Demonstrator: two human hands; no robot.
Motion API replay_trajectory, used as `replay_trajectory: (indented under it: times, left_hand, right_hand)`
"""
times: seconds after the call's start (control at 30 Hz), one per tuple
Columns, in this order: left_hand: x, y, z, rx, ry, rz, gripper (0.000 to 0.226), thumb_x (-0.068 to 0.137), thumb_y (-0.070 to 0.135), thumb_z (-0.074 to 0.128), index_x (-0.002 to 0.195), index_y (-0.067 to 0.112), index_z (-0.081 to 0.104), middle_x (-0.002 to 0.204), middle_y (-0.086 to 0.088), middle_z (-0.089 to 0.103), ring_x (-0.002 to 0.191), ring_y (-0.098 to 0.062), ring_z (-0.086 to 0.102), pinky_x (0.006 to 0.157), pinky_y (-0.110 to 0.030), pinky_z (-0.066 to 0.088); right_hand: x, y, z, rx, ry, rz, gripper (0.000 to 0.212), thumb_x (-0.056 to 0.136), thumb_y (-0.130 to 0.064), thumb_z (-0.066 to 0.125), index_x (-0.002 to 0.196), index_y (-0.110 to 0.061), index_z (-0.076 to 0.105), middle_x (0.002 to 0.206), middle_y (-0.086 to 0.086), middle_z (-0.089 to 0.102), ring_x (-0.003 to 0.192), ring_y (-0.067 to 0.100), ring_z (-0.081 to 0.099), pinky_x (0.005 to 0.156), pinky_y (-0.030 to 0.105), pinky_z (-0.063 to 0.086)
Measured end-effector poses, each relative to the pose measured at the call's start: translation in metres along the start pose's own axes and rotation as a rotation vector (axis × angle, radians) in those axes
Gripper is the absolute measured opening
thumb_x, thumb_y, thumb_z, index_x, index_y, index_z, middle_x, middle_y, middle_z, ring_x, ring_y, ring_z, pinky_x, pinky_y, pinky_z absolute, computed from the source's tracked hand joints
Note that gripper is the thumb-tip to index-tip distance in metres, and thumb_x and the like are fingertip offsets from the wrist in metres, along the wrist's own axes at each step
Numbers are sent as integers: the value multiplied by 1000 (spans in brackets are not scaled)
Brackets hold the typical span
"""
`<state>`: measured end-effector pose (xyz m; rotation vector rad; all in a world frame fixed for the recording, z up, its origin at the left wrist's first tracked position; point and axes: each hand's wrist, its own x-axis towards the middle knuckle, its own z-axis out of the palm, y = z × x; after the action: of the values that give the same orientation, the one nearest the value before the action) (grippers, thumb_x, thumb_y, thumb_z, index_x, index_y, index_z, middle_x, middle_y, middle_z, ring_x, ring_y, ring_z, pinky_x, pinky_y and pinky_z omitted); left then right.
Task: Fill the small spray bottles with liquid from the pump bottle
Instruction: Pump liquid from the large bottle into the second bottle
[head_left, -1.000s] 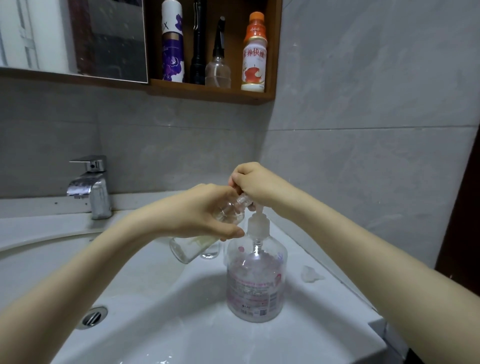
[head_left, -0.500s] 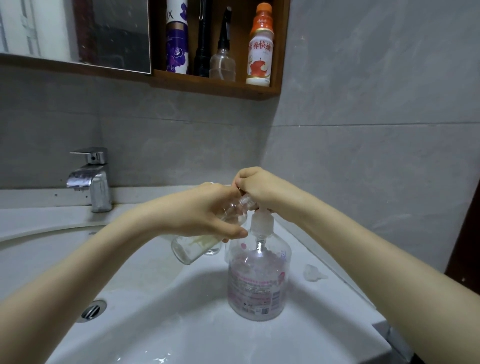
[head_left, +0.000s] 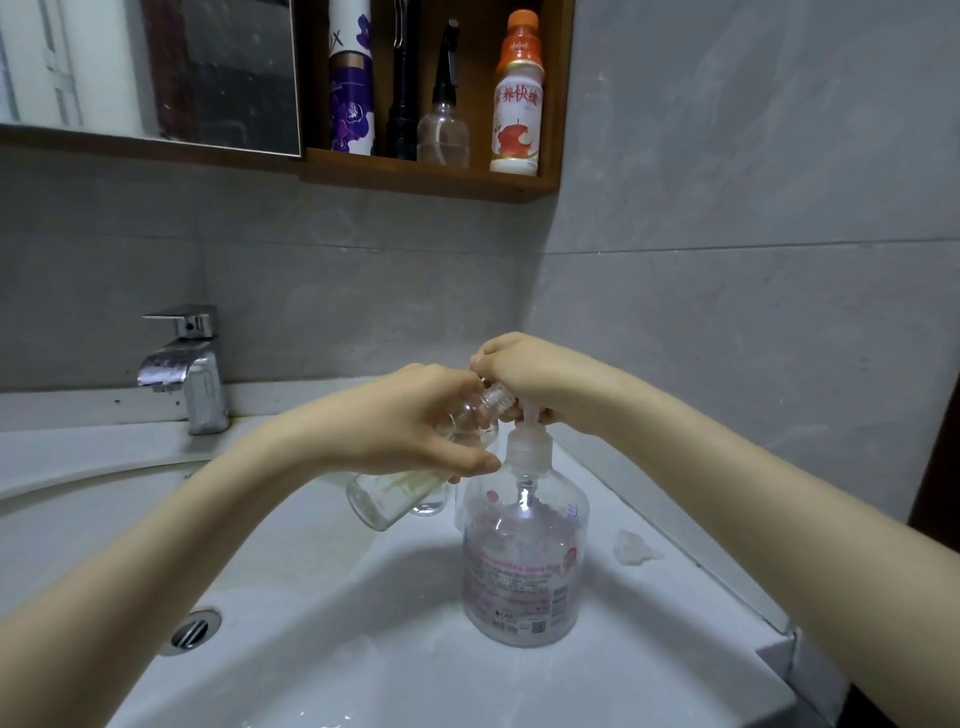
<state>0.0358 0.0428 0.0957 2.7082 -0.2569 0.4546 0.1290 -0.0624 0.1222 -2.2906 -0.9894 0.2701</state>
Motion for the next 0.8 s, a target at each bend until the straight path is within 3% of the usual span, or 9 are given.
replay_trajectory:
  times: [0.07, 0.23, 0.4, 0.53, 0.67, 0.8]
  left_hand:
    - [0, -1, 0, -4, -4, 1, 36, 79, 30, 74, 99, 4, 59, 73, -3, 68, 72, -15, 62, 75, -43, 47]
    - [-2, -2, -2, 18, -34, 10, 69, 59, 62, 57, 101, 7, 59, 72, 3, 69, 73, -16, 64, 75, -48, 49]
    - [-3, -4, 6, 54, -78, -3, 71, 57, 65, 53, 94, 4, 56, 80, -5, 66, 76, -20, 60, 76, -48, 46]
    - [-2, -5, 7, 76, -88, -9, 69, 58, 64, 56, 94, 4, 55, 81, -6, 65, 76, -22, 58, 76, -49, 45]
    - [0, -3, 3, 35, -73, 2, 69, 58, 63, 54, 95, 4, 56, 79, -1, 67, 77, -15, 64, 76, -47, 48]
    - [-1, -3, 2, 51, -59, 23, 71, 58, 64, 53, 96, 4, 56, 79, -1, 66, 79, -18, 63, 77, -45, 47]
  right_hand:
    - [1, 3, 0, 66, 34, -38, 24, 98, -14, 41, 75, -16, 47, 71, 3, 49, 57, 16, 46, 52, 24, 37]
    - [0, 6, 0, 73, 58, -74, 28, 98, -13, 38, 71, -19, 43, 69, 0, 46, 54, 11, 43, 48, 22, 38]
    - [4, 14, 11, 90, 43, -60, 32, 98, -5, 37, 68, -17, 41, 70, 0, 45, 57, 9, 43, 41, 12, 40]
    - [4, 14, 12, 93, 61, -70, 32, 97, -6, 38, 68, -17, 42, 69, 1, 45, 57, 10, 43, 52, 20, 39]
    - [-3, 8, 5, -22, 27, -73, 17, 96, -4, 42, 83, -8, 52, 80, 13, 53, 67, 24, 48, 51, 24, 34]
    - [-4, 5, 4, -75, -3, -78, 11, 95, -2, 42, 92, -7, 51, 89, 19, 54, 76, 26, 47, 50, 25, 31]
